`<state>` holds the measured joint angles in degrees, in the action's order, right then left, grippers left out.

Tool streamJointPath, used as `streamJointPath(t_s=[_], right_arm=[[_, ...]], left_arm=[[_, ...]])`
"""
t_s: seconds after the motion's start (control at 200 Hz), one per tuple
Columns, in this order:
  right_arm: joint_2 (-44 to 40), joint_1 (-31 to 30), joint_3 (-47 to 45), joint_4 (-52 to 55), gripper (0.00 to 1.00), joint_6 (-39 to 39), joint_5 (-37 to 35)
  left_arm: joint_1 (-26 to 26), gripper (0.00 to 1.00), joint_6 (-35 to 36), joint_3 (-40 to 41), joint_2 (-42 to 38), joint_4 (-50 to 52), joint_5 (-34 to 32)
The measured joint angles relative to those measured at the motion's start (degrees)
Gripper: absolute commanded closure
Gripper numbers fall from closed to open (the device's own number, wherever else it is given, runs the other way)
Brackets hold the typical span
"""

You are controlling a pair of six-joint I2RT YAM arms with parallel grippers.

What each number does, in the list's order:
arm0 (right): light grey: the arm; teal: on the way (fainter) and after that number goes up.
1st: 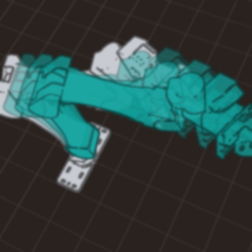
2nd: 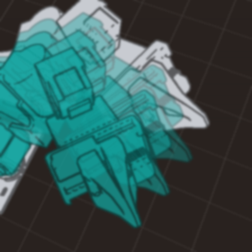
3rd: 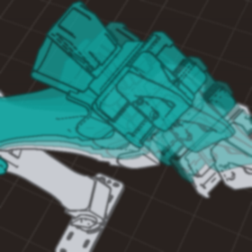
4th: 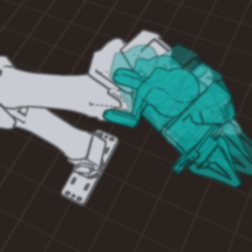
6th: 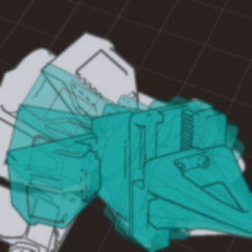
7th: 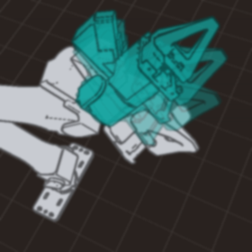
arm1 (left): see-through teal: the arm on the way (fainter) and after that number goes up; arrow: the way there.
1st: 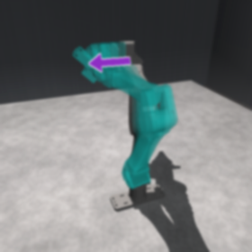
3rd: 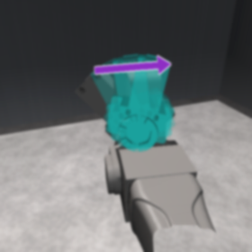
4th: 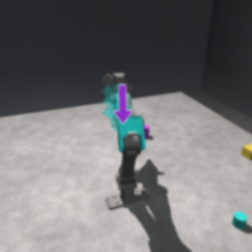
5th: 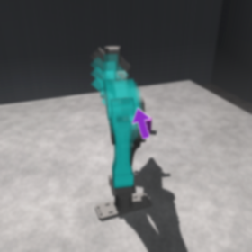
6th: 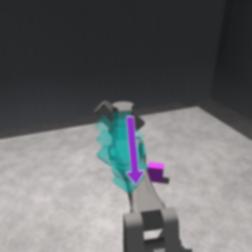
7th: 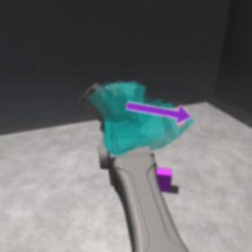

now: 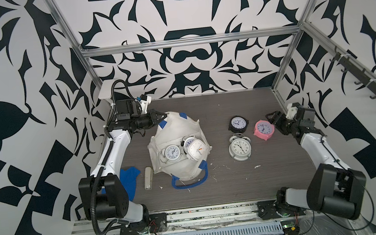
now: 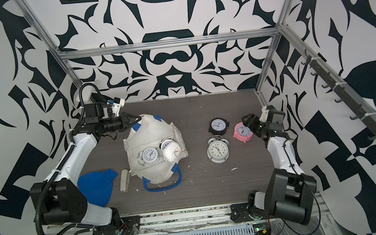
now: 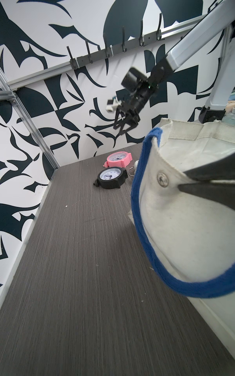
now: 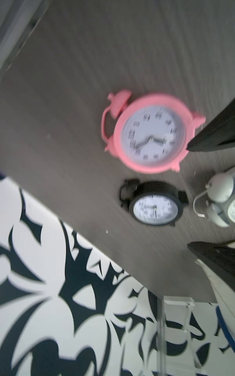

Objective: Take the alarm clock out of the canvas bag
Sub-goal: Place the alarm at the center of the board, then pick up the alarm from the canvas bag.

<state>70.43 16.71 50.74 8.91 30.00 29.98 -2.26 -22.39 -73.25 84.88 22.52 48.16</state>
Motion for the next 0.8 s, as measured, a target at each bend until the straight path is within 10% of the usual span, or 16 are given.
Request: streamJointPath(t_s=[0.45,0.8], right_arm=[[1.38,-49.0,28.83,12.85,0.32,-16.24,0.66],[21.99,-67.06,44.72,28.15,0.33,-23.23,-8.96]], left_arm=[[-0.13,1.0,1.11,-0.37,0.0,0.96,-0.68],[-0.33,1.0,1.44,-0.79,0.0,1.79,-1.36]])
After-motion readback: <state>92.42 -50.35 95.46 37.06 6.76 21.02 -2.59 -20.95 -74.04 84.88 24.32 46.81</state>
